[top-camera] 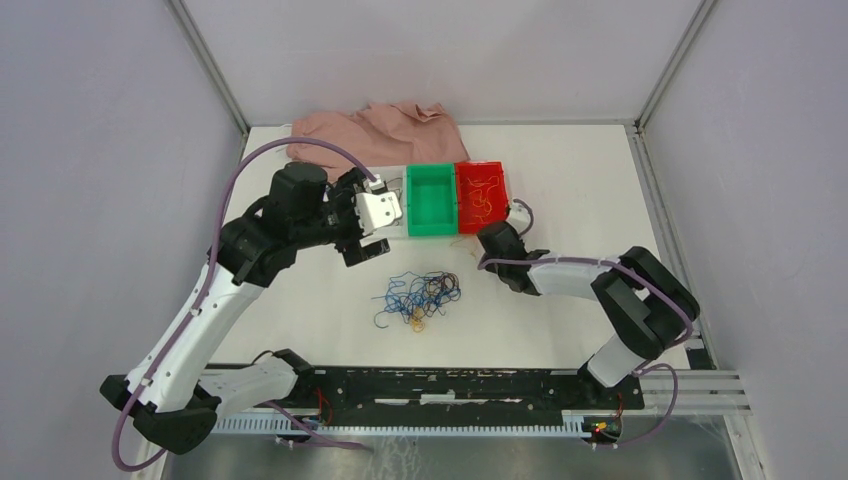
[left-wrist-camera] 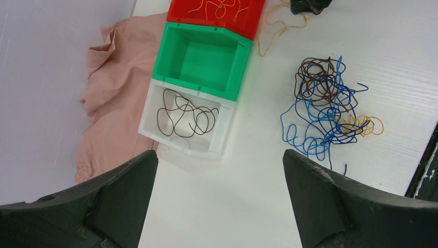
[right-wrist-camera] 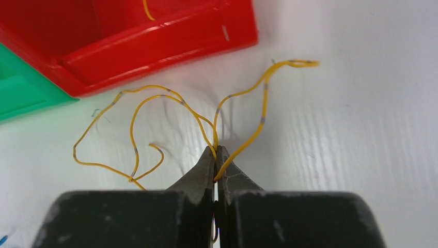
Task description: Untangle the cables
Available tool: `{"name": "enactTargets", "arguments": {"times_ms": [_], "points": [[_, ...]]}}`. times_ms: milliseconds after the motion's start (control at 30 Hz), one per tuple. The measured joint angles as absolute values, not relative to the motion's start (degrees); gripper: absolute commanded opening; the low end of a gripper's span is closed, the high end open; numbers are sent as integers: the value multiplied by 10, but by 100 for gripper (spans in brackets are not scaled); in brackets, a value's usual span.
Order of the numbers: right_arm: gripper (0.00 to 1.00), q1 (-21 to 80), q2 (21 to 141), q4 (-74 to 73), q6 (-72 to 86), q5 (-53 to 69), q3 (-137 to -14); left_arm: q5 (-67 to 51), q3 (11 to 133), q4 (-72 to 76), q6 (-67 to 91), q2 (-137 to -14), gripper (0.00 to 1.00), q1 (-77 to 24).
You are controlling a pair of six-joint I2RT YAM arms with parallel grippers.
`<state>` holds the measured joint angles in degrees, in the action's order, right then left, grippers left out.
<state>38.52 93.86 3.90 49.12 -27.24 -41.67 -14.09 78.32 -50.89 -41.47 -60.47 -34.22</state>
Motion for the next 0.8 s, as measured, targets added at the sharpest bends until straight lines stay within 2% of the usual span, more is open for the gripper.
{"name": "enactTargets", "arguments": {"times_ms": [200, 367, 467, 600, 800], "points": [[0, 385, 834, 27, 475, -288, -356, -141, 783, -509, -415, -605, 97, -342], [0, 385, 686, 10, 426, -300, -348, -141, 783, -509, -415, -605, 96, -342], [0, 385, 635, -3, 385, -309, -354, -141, 783, -509, -415, -605, 96, -342], [0, 385, 643, -30, 314, -326, -392, -141, 783, -509, -414, -605, 96, -342], [0, 384, 754, -44, 190, -360, -507, -141, 784, -509, -406, -605, 96, -342]]}}
